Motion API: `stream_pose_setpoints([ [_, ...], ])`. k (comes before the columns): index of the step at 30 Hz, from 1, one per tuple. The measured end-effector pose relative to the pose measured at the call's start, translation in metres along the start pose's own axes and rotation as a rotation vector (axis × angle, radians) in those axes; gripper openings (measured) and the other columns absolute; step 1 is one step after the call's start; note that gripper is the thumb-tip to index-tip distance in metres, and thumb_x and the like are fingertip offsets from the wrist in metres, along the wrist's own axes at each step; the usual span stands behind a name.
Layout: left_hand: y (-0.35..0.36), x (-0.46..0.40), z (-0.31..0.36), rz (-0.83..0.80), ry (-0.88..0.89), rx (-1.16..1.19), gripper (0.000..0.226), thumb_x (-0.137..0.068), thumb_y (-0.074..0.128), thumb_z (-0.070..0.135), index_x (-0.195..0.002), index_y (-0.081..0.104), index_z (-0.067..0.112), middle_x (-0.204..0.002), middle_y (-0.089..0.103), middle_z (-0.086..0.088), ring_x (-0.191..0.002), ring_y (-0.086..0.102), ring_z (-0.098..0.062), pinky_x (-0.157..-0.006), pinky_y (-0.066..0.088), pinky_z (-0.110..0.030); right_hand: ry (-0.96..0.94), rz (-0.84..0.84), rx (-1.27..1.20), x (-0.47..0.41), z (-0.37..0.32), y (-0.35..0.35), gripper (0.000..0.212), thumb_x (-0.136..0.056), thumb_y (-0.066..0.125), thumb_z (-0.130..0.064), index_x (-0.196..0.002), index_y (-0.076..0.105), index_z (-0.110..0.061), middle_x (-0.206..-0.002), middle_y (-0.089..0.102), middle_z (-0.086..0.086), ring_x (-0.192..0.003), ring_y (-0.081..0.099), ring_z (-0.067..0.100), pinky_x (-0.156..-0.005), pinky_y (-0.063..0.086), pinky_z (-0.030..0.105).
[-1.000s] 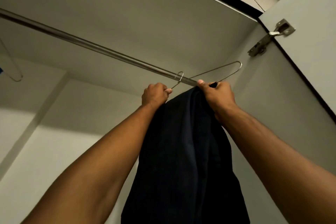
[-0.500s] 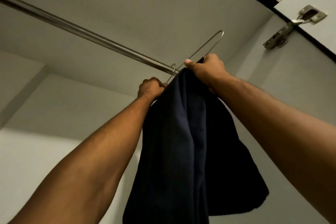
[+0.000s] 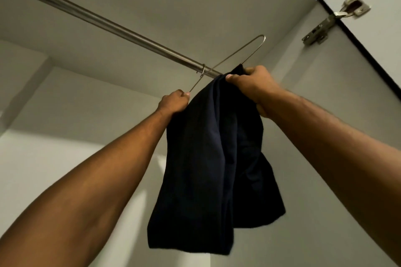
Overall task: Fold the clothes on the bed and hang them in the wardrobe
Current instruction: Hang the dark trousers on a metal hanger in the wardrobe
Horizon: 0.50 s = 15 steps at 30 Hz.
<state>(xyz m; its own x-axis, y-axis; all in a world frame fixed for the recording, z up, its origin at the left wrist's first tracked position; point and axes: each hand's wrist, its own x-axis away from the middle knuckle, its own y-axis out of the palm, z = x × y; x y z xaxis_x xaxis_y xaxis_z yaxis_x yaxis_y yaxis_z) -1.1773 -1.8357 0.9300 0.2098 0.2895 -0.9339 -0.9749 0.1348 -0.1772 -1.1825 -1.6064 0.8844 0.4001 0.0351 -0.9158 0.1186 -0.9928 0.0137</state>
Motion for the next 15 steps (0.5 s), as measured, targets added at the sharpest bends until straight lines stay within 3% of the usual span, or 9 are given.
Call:
stream_pose_setpoints([
  [3, -0.001, 0.026, -0.008, -0.024, -0.026, 0.077, 0.053, -0.105, 0.031, 0.049, -0.143, 0.047, 0.016, -0.143, 0.050, -0.019, -0.129, 0.048, -0.038, -0.104, 0.039, -0.041, 0.025, -0.089, -0.030, 0.023, 0.004, -0.007, 0.027, -0.094, 0.066, -0.037, -0.111, 0.059, -0.018, -0.099, 0.066, 0.001, -0.080, 0.064, 0.014, -0.054, 0.051, 0.023],
  [6, -0.004, 0.057, -0.015, -0.030, -0.009, 0.102, 0.058, -0.104, 0.030, 0.055, -0.148, 0.042, 0.020, -0.147, 0.049, -0.014, -0.133, 0.047, -0.034, -0.106, 0.038, -0.040, 0.077, -0.178, -0.037, 0.051, 0.008, -0.014, 0.020, -0.096, 0.063, -0.041, -0.103, 0.056, -0.023, -0.091, 0.064, -0.003, -0.075, 0.062, 0.011, -0.045, 0.046, 0.020],
  [8, -0.009, 0.080, -0.016, -0.049, 0.016, 0.107, 0.060, -0.103, 0.028, 0.057, -0.149, 0.041, 0.021, -0.149, 0.049, -0.009, -0.134, 0.047, -0.030, -0.106, 0.037, -0.039, 0.125, -0.243, -0.049, 0.072, 0.009, -0.020, 0.028, -0.096, 0.062, -0.042, -0.111, 0.057, -0.020, -0.097, 0.065, -0.001, -0.080, 0.065, 0.015, -0.048, 0.051, 0.022],
  [12, -0.025, 0.137, -0.009, -0.099, 0.018, 0.111, 0.064, -0.103, 0.025, 0.059, -0.152, 0.037, 0.020, -0.154, 0.042, -0.005, -0.139, 0.042, -0.026, -0.111, 0.034, -0.040, 0.206, -0.351, -0.009, 0.117, 0.013, -0.041, 0.038, -0.096, 0.059, -0.047, -0.118, 0.053, -0.016, -0.109, 0.063, 0.005, -0.090, 0.068, 0.025, -0.073, 0.059, 0.037],
  [15, -0.036, 0.192, 0.004, -0.089, -0.020, 0.165, 0.063, -0.103, 0.026, 0.060, -0.152, 0.037, 0.022, -0.154, 0.042, -0.005, -0.140, 0.040, -0.026, -0.114, 0.032, -0.041, 0.236, -0.401, 0.029, 0.158, 0.020, -0.062, 0.046, -0.095, 0.059, -0.049, -0.125, 0.051, -0.014, -0.117, 0.062, 0.007, -0.094, 0.067, 0.026, -0.076, 0.057, 0.037],
])
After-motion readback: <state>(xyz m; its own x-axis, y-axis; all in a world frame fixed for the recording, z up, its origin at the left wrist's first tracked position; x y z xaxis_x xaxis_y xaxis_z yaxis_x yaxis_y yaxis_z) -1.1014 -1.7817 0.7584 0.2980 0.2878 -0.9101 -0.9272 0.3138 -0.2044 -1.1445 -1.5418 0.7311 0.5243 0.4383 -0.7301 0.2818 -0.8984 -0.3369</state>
